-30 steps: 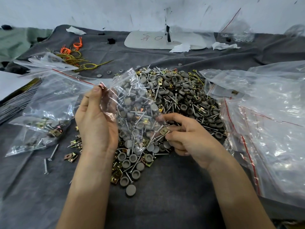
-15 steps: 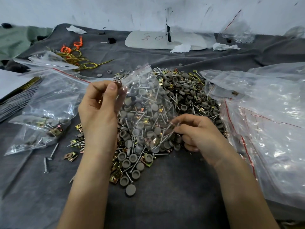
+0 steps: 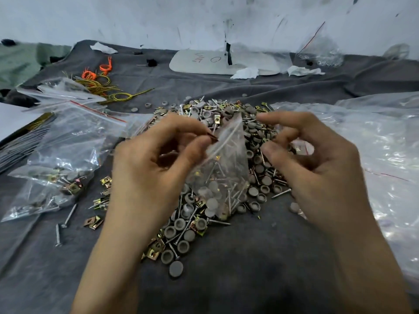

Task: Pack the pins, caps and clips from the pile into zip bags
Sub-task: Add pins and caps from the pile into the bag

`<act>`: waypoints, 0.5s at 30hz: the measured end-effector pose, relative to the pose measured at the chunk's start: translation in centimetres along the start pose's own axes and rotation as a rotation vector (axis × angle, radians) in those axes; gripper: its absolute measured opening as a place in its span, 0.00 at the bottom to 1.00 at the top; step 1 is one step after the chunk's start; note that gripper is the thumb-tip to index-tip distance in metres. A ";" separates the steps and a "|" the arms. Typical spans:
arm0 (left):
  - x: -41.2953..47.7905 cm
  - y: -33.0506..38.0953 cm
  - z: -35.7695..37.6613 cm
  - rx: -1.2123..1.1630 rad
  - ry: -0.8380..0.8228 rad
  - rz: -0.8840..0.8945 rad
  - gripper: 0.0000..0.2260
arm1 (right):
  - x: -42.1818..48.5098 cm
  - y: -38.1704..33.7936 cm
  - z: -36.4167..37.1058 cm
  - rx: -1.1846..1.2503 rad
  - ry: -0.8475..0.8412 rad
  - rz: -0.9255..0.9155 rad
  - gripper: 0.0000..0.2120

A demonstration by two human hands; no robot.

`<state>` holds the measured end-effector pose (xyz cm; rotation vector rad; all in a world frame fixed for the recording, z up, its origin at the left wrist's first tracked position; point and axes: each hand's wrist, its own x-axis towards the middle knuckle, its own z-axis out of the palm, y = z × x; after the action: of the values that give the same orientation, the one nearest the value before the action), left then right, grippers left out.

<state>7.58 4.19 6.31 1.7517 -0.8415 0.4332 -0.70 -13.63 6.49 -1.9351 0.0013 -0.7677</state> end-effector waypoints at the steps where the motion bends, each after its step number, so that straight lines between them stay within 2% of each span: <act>1: -0.1 0.5 0.2 0.017 -0.026 0.014 0.04 | -0.1 -0.8 0.1 -0.048 -0.042 -0.087 0.14; 3: -0.2 1.2 0.5 0.015 -0.067 0.034 0.06 | -0.1 -1.2 0.6 -0.158 -0.100 -0.149 0.11; 8: -0.4 1.6 0.9 -0.013 -0.083 0.041 0.04 | 0.0 -1.1 0.3 -0.211 -0.130 -0.125 0.05; 15: -0.2 1.6 0.5 0.240 -0.065 0.175 0.09 | -0.4 -1.8 -0.4 -0.211 -0.140 -0.134 0.03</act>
<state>6.18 3.54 7.07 1.9279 -1.0278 0.6171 -1.82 -12.92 7.83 -2.2046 -0.1391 -0.7423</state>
